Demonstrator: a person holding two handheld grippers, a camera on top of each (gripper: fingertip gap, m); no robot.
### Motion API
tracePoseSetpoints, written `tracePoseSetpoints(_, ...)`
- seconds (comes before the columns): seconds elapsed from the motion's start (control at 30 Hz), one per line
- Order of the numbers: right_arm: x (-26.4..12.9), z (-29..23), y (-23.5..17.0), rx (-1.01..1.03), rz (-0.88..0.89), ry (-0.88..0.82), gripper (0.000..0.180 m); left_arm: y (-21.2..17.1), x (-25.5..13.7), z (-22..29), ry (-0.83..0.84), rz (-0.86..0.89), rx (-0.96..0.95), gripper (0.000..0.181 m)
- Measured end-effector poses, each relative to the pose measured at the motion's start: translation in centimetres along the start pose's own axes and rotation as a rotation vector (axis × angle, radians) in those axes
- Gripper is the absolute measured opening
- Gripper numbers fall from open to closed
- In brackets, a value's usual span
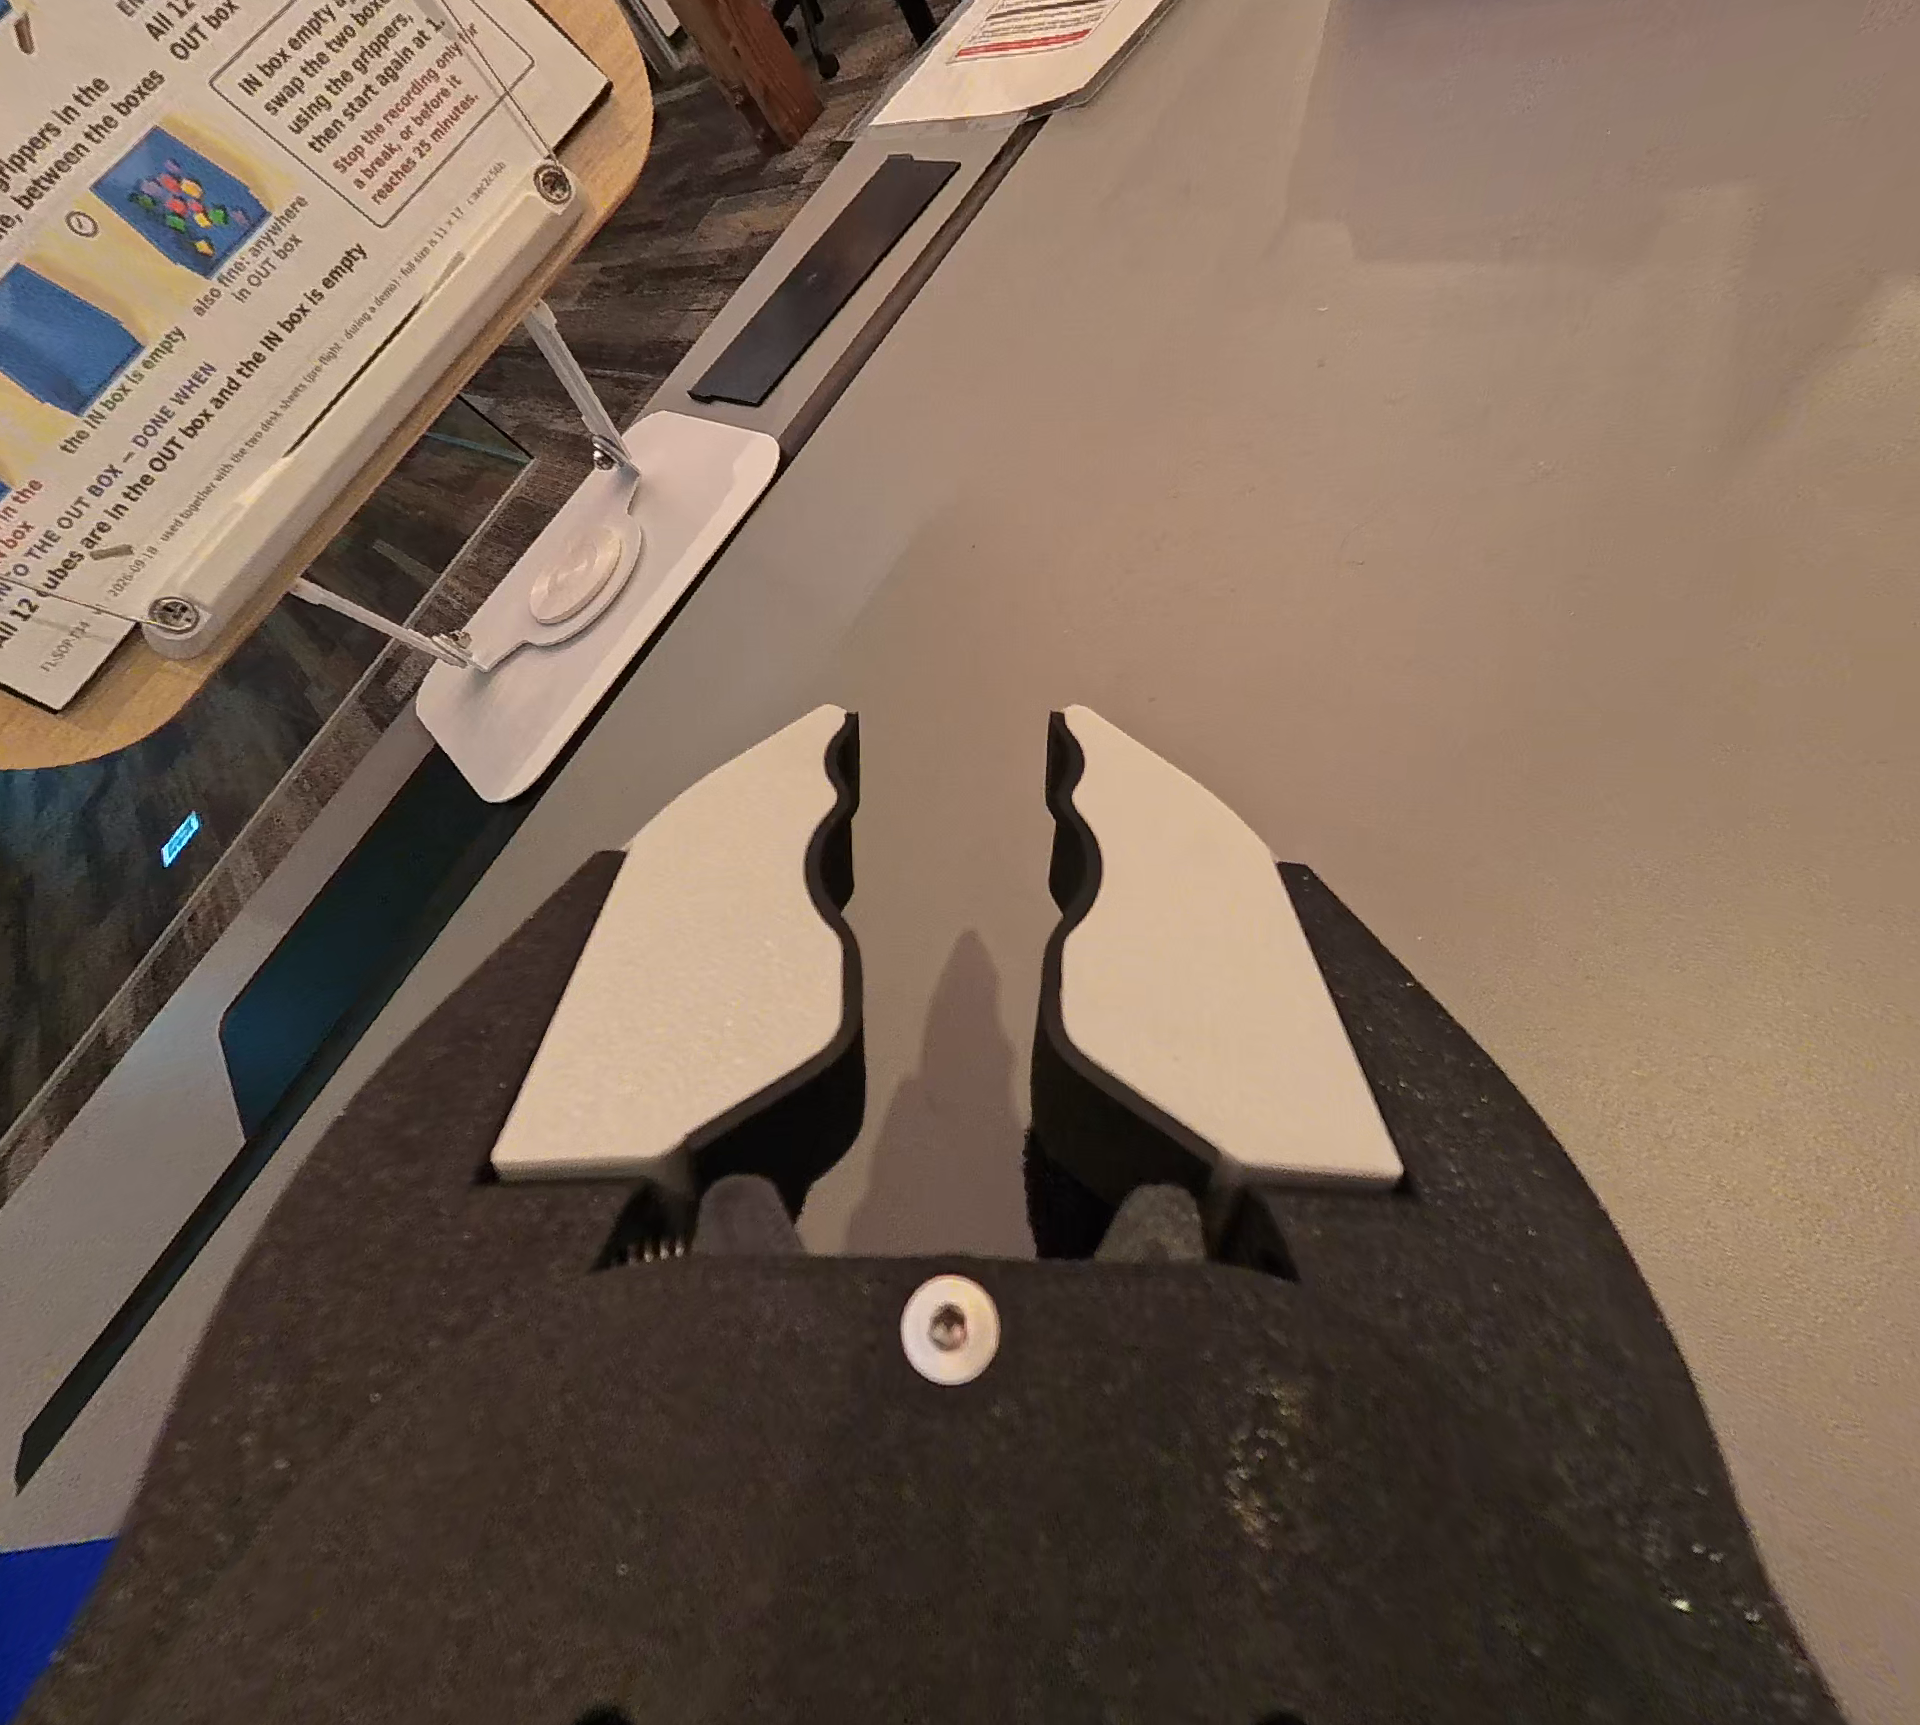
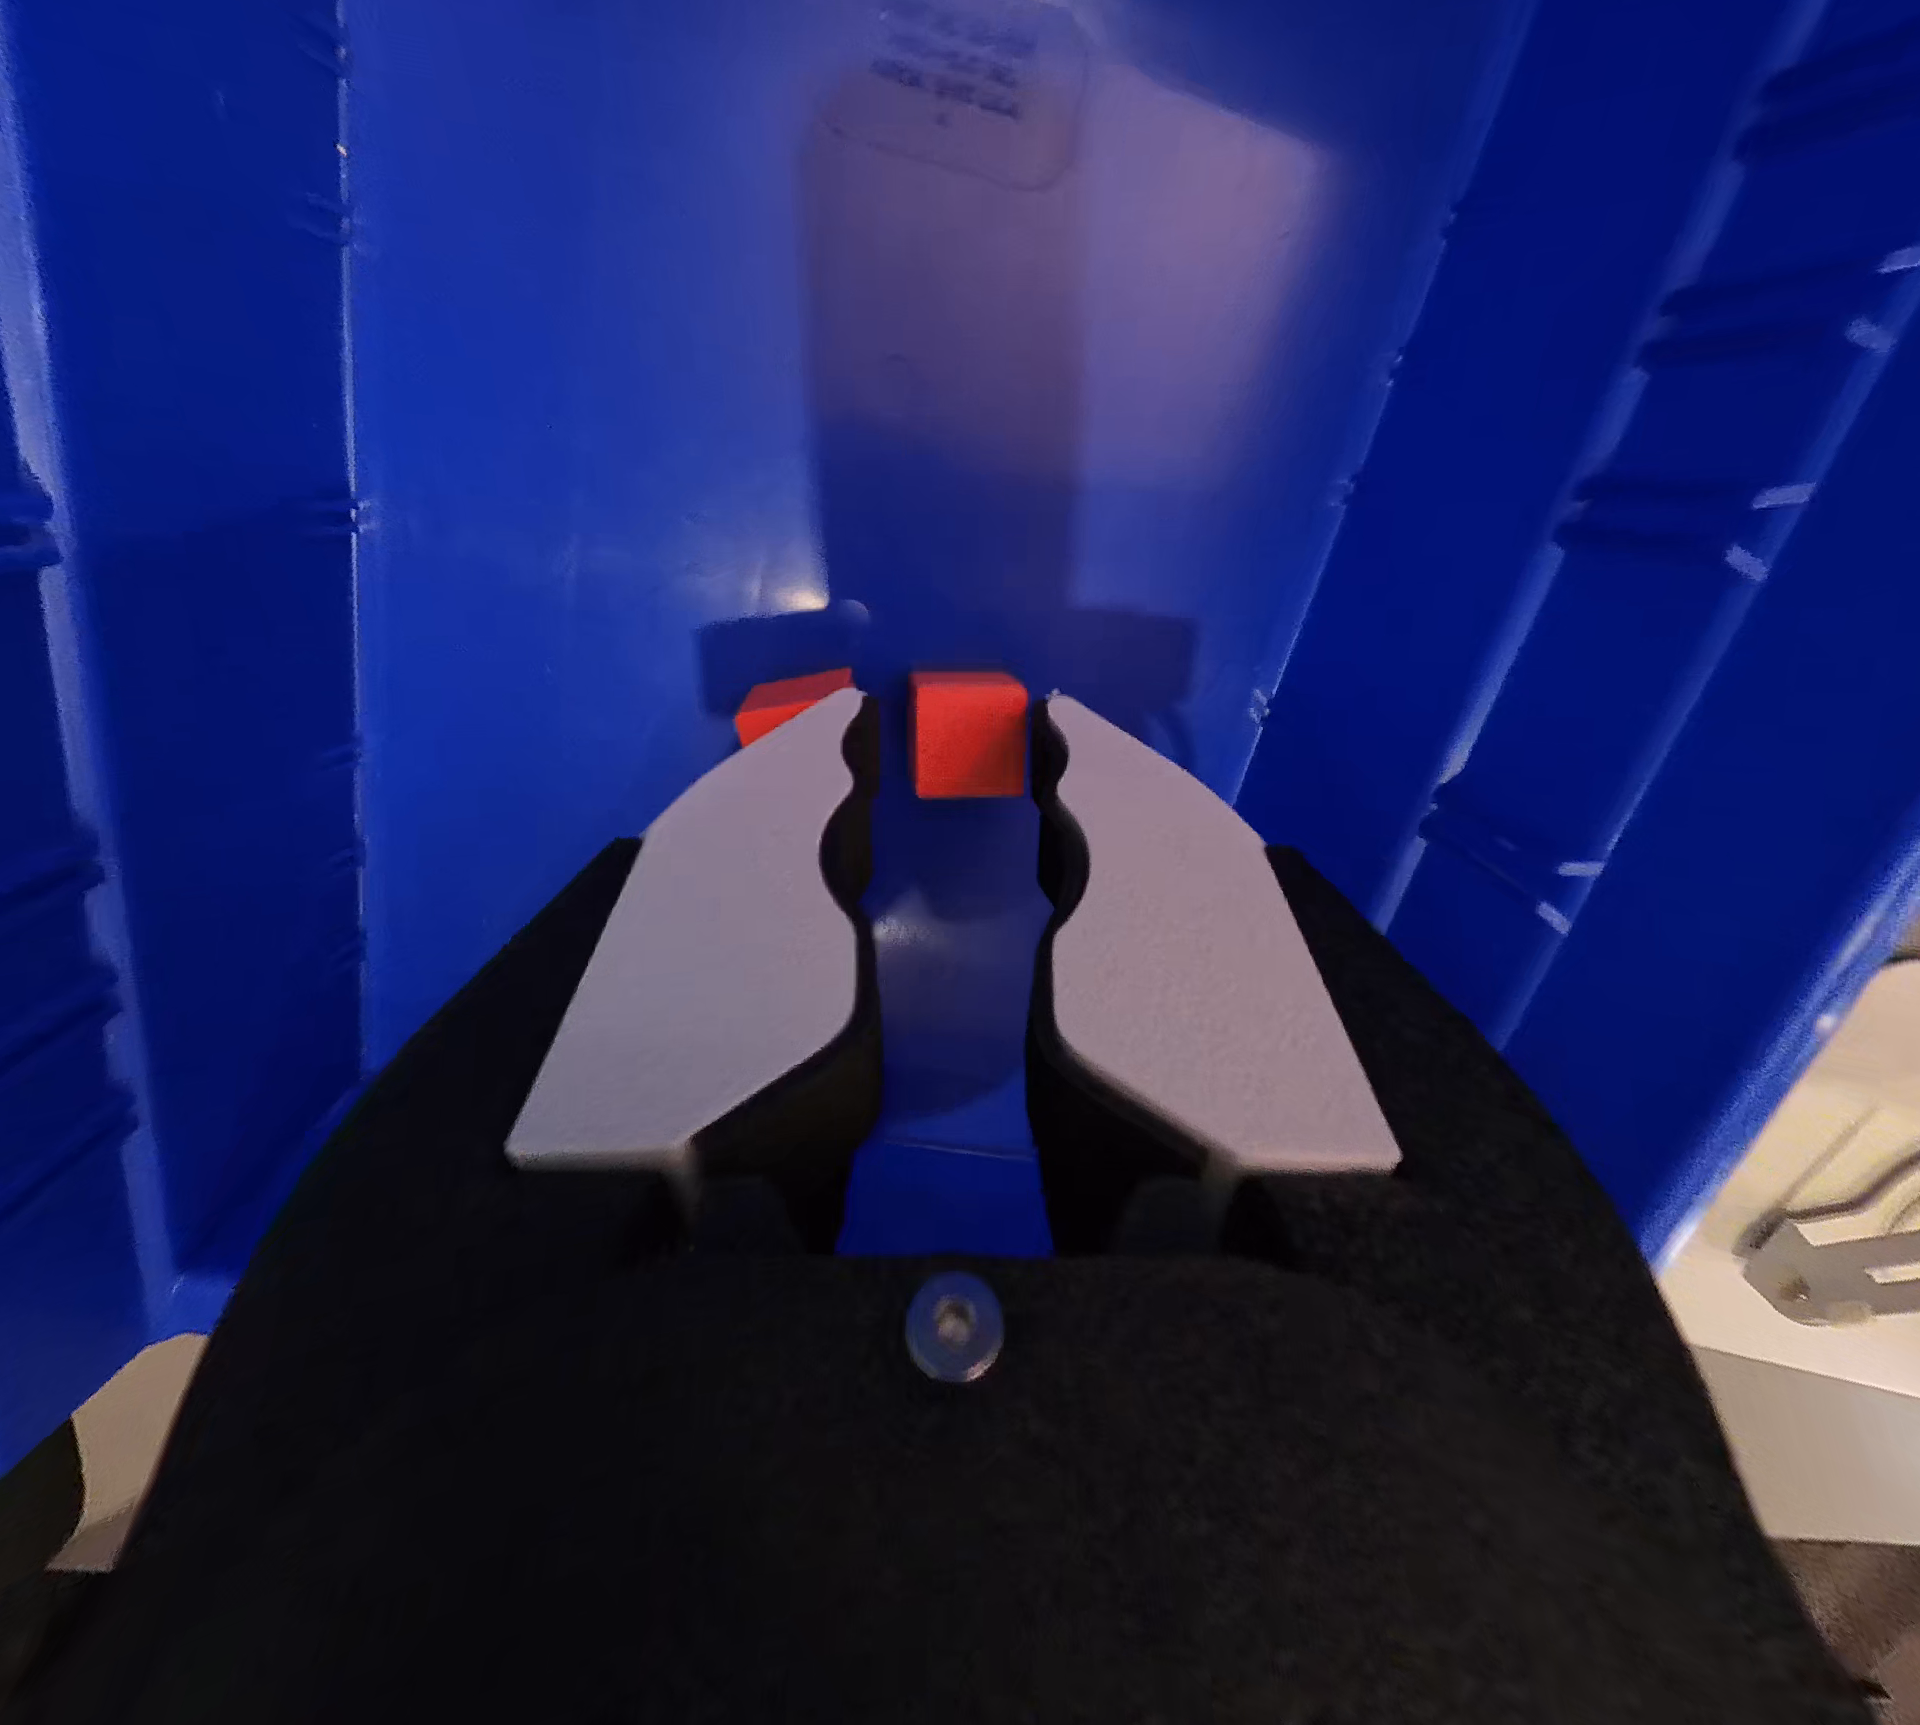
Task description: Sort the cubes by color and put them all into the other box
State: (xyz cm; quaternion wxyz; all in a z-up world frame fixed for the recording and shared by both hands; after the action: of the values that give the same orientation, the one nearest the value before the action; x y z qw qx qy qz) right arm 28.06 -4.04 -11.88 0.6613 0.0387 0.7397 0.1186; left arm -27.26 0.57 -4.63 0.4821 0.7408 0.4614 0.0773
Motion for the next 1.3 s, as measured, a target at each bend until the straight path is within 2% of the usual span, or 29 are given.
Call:
tracePoseSetpoints(0.17, -1.7, 0.1, 0.6, -0.025, 0.028, -0.064, 0.032, 0.1, -0.1, -0.2, 0.004, 0.005, -0.005, 0.034)
tracePoseSetpoints(0.37, -9.1, -3.1, 5.6, -0.16, 0.279, -0.297, 0.032, -0.2, 0.1, -0.1, 0.003, -0.004, -0.004, 0.034)
tracePoseSetpoints(0.53, -14.8, -9.6, 9.8, -0.293, 0.494, -0.449, 0.041, -0.3, 0.1, 0.3, 0.003, -0.011, 0.016, 0.034)
tracePoseSetpoints(0.9, -20.9, -27.1, 15.5, -0.417, 0.997, -0.382, 0.046, -1.1, 0.5, 0.0, 0.013, -0.028, 0.009, 0.034)
tracePoseSetpoints(1.1, -20.6, -33.2, 16.1, -0.43, 1.127, -0.27, 0.046, -1.5, 0.6, -1.1, 0.046, -0.039, -0.004, 0.034)
tracePoseSetpoints(1.2, -19.4, -34.0, 16.6, -0.481, 1.109, -0.308, 0.046, -0.8, -0.4, -2.8, 0.097, -0.023, -0.011, 0.033)
tracePoseSetpoints(1.3, -17.8, -34.6, 16.9, -0.519, 1.064, -0.298, 0.048, 0.6, -3.0, -6.8, 0.212, -0.009, -0.032, 0.033)
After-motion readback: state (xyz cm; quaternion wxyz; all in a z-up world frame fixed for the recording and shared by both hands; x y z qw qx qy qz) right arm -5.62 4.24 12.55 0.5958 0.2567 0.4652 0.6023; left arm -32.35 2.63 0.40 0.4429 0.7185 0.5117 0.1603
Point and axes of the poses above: each gripper's, where its closed fingertips meet, x out along the fingers, y out of its top, z = x × y across the jaws, the point moved 1 cm from there along -x, back along the fingers, and after that the axes turned 9 degrees about y, right-handed, at the moved point
